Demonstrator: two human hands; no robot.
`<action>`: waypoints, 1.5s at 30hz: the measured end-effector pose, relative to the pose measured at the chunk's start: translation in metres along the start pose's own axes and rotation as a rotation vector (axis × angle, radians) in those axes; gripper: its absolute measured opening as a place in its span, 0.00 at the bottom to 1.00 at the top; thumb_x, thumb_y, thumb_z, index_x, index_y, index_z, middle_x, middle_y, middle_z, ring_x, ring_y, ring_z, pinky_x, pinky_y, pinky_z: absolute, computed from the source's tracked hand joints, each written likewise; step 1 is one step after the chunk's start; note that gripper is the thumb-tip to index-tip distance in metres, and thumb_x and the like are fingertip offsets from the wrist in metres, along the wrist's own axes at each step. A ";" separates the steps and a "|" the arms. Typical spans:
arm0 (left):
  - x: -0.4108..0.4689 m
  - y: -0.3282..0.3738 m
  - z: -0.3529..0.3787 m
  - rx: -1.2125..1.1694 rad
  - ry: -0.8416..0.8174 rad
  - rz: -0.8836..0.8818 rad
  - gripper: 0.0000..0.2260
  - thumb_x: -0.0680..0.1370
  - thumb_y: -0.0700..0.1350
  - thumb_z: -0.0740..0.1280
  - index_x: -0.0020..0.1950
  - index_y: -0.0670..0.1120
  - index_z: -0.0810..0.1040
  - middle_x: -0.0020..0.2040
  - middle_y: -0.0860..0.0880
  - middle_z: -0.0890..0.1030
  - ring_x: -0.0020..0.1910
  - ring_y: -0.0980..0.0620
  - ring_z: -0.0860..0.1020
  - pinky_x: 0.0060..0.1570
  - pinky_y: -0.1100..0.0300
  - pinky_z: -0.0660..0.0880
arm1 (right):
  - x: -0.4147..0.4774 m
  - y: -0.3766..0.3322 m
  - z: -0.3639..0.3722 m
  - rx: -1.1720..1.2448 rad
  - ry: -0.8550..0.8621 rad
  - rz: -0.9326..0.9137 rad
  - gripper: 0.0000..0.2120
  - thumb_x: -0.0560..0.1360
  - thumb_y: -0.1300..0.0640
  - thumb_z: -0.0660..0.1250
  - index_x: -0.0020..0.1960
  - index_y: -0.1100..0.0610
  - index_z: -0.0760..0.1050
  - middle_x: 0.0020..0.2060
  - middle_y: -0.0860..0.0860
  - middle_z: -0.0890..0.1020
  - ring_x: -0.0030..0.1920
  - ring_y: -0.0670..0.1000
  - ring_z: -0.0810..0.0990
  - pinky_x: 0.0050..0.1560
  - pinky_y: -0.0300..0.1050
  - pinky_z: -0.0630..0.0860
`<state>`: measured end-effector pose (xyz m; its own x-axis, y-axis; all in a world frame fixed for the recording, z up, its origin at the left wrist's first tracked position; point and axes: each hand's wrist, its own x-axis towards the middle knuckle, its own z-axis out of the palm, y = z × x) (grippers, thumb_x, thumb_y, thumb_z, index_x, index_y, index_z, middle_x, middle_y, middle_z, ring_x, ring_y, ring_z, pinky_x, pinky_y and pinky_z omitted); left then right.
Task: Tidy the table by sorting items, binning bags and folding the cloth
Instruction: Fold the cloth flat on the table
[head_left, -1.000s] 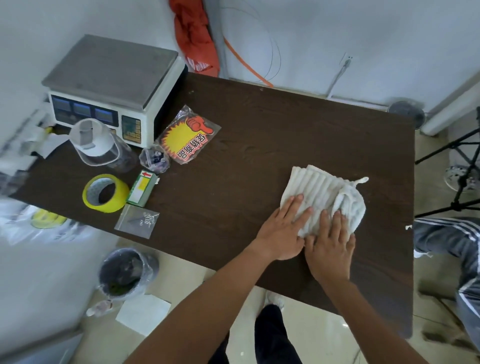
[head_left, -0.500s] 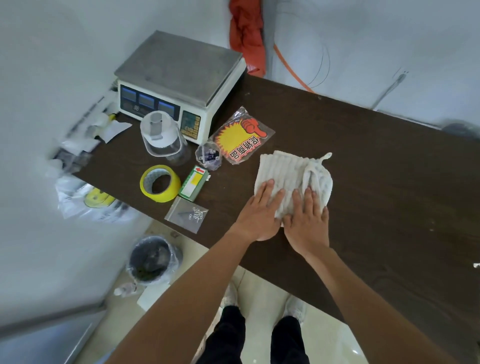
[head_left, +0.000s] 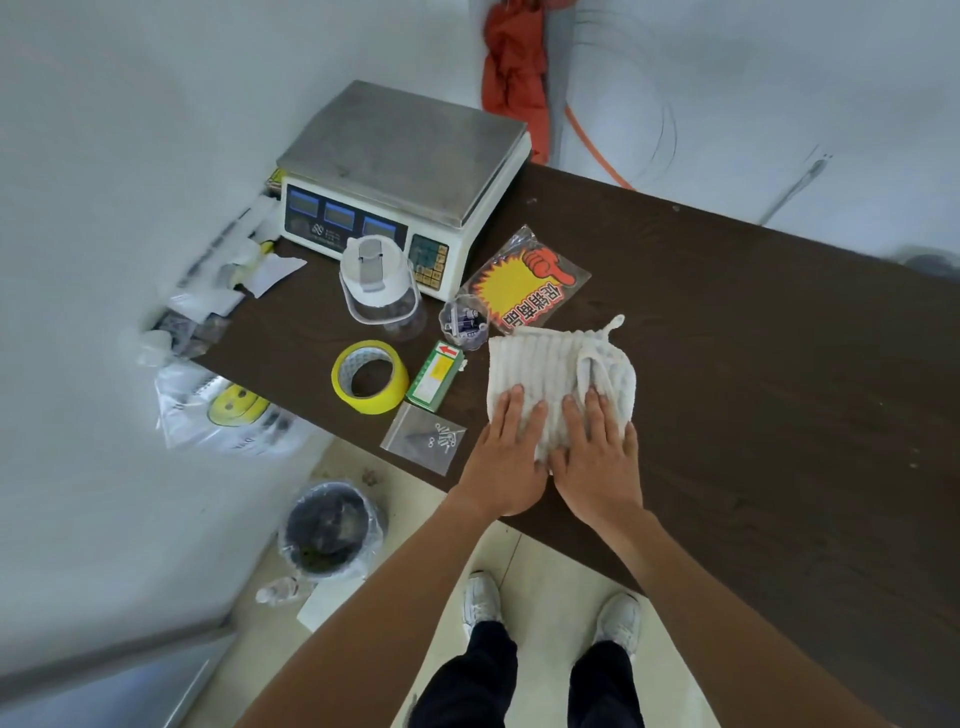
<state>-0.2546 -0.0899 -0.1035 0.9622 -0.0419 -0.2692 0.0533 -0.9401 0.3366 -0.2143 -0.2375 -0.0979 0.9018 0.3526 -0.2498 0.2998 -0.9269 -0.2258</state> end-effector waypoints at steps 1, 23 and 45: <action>-0.003 0.000 0.001 -0.003 0.011 -0.005 0.34 0.80 0.55 0.49 0.84 0.44 0.47 0.82 0.37 0.39 0.82 0.39 0.38 0.81 0.45 0.49 | 0.000 -0.001 0.000 0.012 -0.008 -0.010 0.32 0.80 0.43 0.47 0.82 0.50 0.47 0.82 0.54 0.47 0.81 0.53 0.43 0.78 0.62 0.50; -0.096 0.017 0.036 0.036 0.029 -0.017 0.36 0.75 0.55 0.58 0.77 0.36 0.66 0.78 0.29 0.60 0.78 0.29 0.59 0.71 0.39 0.68 | -0.079 0.000 0.026 0.090 0.051 -0.105 0.31 0.80 0.39 0.45 0.80 0.50 0.55 0.81 0.53 0.56 0.81 0.53 0.51 0.77 0.61 0.59; -0.107 0.145 0.084 0.128 -0.060 0.057 0.42 0.73 0.56 0.68 0.80 0.39 0.57 0.81 0.32 0.53 0.80 0.32 0.52 0.72 0.41 0.68 | -0.174 0.121 0.033 0.200 0.174 0.019 0.30 0.77 0.44 0.56 0.78 0.52 0.65 0.79 0.53 0.63 0.80 0.52 0.58 0.74 0.59 0.64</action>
<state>-0.3717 -0.2500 -0.1015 0.9446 -0.1135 -0.3079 -0.0396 -0.9708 0.2365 -0.3453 -0.4065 -0.1132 0.9518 0.2919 -0.0942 0.2303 -0.8831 -0.4087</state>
